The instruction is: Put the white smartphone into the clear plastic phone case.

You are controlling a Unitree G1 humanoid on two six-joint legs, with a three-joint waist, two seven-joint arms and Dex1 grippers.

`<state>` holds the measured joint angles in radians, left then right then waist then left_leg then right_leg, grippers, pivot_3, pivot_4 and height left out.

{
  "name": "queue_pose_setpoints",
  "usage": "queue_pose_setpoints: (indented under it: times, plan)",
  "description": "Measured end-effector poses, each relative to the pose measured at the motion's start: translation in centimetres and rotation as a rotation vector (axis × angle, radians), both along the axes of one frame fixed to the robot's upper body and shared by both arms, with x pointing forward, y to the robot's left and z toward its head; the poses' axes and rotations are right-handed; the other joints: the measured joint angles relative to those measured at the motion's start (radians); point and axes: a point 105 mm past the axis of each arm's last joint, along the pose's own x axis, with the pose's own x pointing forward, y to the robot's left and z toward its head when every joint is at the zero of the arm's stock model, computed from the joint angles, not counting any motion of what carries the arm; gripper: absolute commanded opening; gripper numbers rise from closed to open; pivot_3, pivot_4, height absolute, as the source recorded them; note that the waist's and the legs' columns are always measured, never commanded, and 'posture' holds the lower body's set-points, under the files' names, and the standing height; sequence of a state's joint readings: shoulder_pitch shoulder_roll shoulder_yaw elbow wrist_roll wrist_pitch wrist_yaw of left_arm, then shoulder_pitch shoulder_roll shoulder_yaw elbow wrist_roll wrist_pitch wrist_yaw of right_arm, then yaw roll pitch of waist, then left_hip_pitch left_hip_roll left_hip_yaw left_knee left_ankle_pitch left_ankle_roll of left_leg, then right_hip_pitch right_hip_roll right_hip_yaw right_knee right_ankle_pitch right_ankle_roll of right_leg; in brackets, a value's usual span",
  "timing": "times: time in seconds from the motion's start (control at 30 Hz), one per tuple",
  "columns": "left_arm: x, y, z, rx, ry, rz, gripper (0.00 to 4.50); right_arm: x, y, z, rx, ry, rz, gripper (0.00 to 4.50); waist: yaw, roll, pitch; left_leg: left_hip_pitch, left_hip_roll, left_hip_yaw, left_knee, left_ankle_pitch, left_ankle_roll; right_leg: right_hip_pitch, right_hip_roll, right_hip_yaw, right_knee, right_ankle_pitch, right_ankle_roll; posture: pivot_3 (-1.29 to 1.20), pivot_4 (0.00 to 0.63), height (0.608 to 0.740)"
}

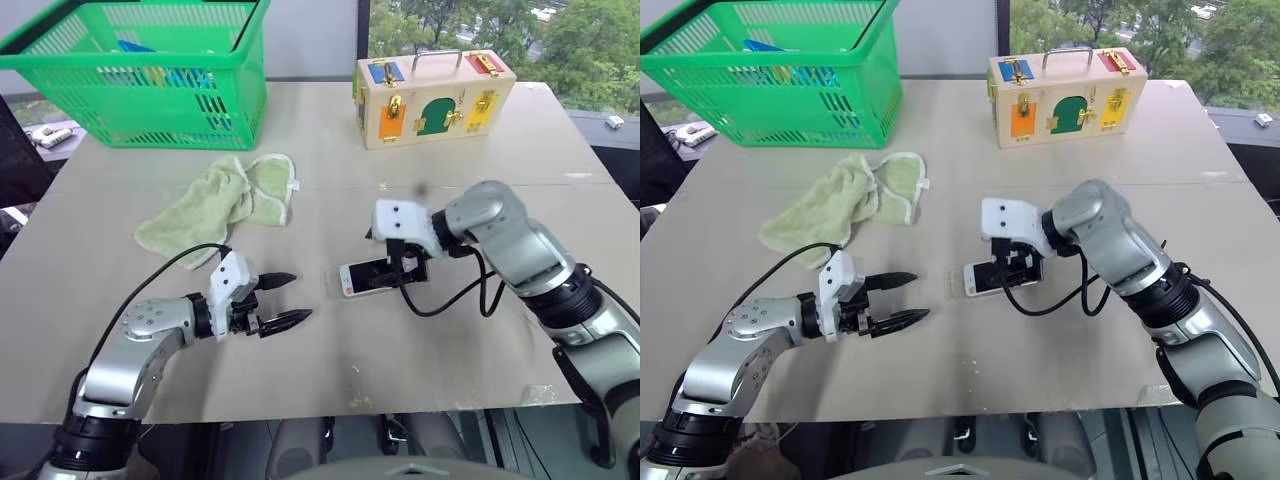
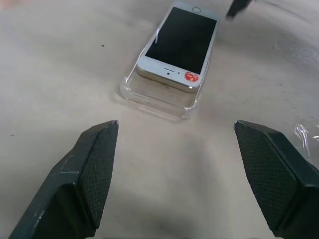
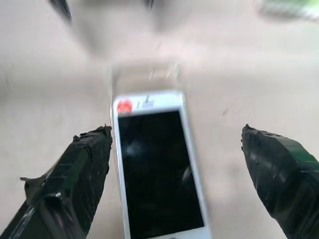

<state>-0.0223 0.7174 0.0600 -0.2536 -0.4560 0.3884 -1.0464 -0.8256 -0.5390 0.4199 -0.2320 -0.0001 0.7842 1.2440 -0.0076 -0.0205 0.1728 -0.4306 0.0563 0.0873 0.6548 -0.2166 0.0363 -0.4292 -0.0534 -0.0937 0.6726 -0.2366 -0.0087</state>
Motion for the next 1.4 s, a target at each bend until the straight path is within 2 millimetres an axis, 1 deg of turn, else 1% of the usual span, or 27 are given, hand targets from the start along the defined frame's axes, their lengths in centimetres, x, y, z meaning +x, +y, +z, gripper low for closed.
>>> queue_pose_setpoints:
  times: [0.03,0.07,0.1,0.13,0.2,0.23,0.27,0.3,0.33,0.43,0.47,0.6,0.67,0.83,1.07,1.3,1.4]
  plan:
    - [0.0,-0.1,0.0,-0.004,0.003,-0.003,2.63,-0.1,-0.3,0.1,0.020,0.003,-0.011,3.74,0.001,0.000,0.000,0.000,0.000,0.000,0.000,0.000,0.000,0.000,0.000,0.000,0.000,0.000,0.000,0.00,0.150,0.740]
    - [0.0,-0.1,0.0,-0.006,0.005,-0.004,2.43,-0.2,-0.5,0.1,0.030,0.008,-0.020,3.25,0.001,0.000,0.000,0.000,0.000,0.000,0.000,0.000,0.000,0.000,0.000,0.000,0.000,0.000,0.000,0.00,0.150,0.740]
    - [0.0,-0.2,-0.1,-0.009,0.015,-0.006,1.77,-0.3,-0.9,-0.3,0.043,0.031,-0.043,2.82,-0.001,0.000,0.000,0.000,0.000,0.000,0.000,0.000,0.000,0.000,0.000,0.000,0.000,0.000,0.000,0.00,0.150,0.740]
    - [0.1,-0.5,-0.1,-0.016,0.016,-0.011,1.63,-0.5,-1.6,-0.6,0.066,0.037,-0.081,2.61,0.000,0.000,0.000,0.000,0.000,0.000,0.000,0.000,0.000,0.000,-0.001,0.000,0.000,0.000,0.000,0.00,0.150,0.740]
    - [0.1,-0.6,-0.7,-0.014,0.035,-0.004,0.74,-0.6,-3.3,-1.8,0.075,0.051,-0.168,1.65,0.004,0.000,0.000,0.000,0.000,0.000,0.000,0.000,0.000,0.000,-0.001,0.000,0.000,0.000,0.000,0.00,0.150,0.740]
    - [0.3,-0.4,-1.1,-0.013,0.047,0.011,0.12,-0.5,-4.4,-2.7,0.067,0.060,-0.225,1.06,0.004,0.000,0.000,0.000,0.000,0.000,0.000,0.000,0.000,0.000,0.000,0.000,0.000,0.000,0.000,0.00,0.150,0.740]
    - [0.4,-0.3,-1.4,-0.005,0.053,0.023,0.00,-0.4,-4.8,-3.0,0.061,0.061,-0.250,0.57,0.002,0.000,0.000,0.000,0.000,0.000,0.000,0.000,0.000,0.000,0.000,0.001,0.000,-0.001,0.002,0.00,0.150,0.740]
    - [0.6,-0.3,-1.5,-0.003,0.055,0.027,0.00,-0.3,-5.1,-3.1,0.062,0.057,-0.267,0.29,0.000,0.000,0.000,0.000,0.000,0.000,0.000,0.000,0.000,0.000,0.000,0.001,0.000,-0.002,0.003,0.00,0.150,0.740]
    - [1.0,-0.5,-1.6,0.002,0.053,0.029,0.00,-0.3,-5.6,-3.0,0.071,0.049,-0.297,0.12,0.000,0.000,0.000,0.001,0.000,0.000,0.000,0.000,0.000,0.000,0.000,0.001,0.001,-0.002,0.003,0.00,0.150,0.740]
    - [1.5,-0.8,-2.0,0.014,0.056,0.038,0.00,-0.2,-6.4,-2.6,0.082,0.020,-0.345,0.12,-0.003,0.000,0.000,0.001,0.000,0.000,0.000,0.000,0.000,0.000,0.000,0.002,0.001,-0.002,0.003,0.00,0.150,0.740]
    - [1.8,-0.9,-2.2,0.016,0.058,0.042,0.00,0.0,-7.0,-2.8,0.070,0.010,-0.377,0.12,-0.002,0.000,0.000,0.001,0.000,0.000,0.000,0.000,0.000,0.000,0.001,0.001,0.001,-0.002,0.003,0.00,0.150,0.740]
    - [2.2,-1.3,-2.1,0.030,0.041,0.027,0.00,0.3,-7.9,-3.2,0.039,-0.017,-0.421,0.12,0.000,0.000,0.000,0.001,-0.001,0.000,0.000,0.000,0.000,0.000,0.001,0.001,0.001,-0.002,0.003,0.00,0.150,0.740]
    - [2.6,-1.6,-2.2,0.039,0.034,0.020,0.00,0.6,-8.2,-3.7,0.003,-0.038,-0.430,0.12,0.003,0.000,0.000,0.001,-0.001,0.000,0.000,0.000,0.000,0.000,0.002,0.001,0.001,-0.002,0.003,0.00,0.150,0.740]
    - [3.2,-1.9,-2.1,0.053,0.020,-0.005,0.00,0.4,-7.2,-5.7,-0.040,-0.011,-0.390,0.12,0.007,0.000,0.000,0.001,-0.001,0.000,0.001,0.000,0.000,0.000,0.002,0.002,0.002,-0.002,0.003,0.00,0.150,0.740]
    - [3.6,-2.0,-2.2,0.057,0.003,-0.021,0.00,0.3,-4.5,-6.1,-0.024,0.010,-0.311,0.12,0.008,0.000,0.000,0.001,-0.001,0.000,0.002,0.000,0.000,0.000,0.003,0.002,0.004,-0.002,0.004,0.00,0.150,0.740]
    - [3.8,-1.7,-2.5,0.045,-0.017,-0.024,0.00,0.2,-3.9,-6.4,-0.025,0.017,-0.299,0.12,0.008,0.000,-0.001,0.002,0.000,0.000,0.005,0.000,0.000,0.001,0.002,0.002,0.006,-0.002,0.003,0.00,0.150,0.740]
    - [3.9,-1.6,-2.6,0.036,-0.022,-0.018,0.00,0.3,-3.9,-6.5,-0.025,0.028,-0.296,0.12,0.008,0.000,-0.001,0.005,0.001,-0.001,0.005,0.000,0.000,0.003,0.001,0.002,0.007,-0.002,0.003,0.00,0.150,0.740]
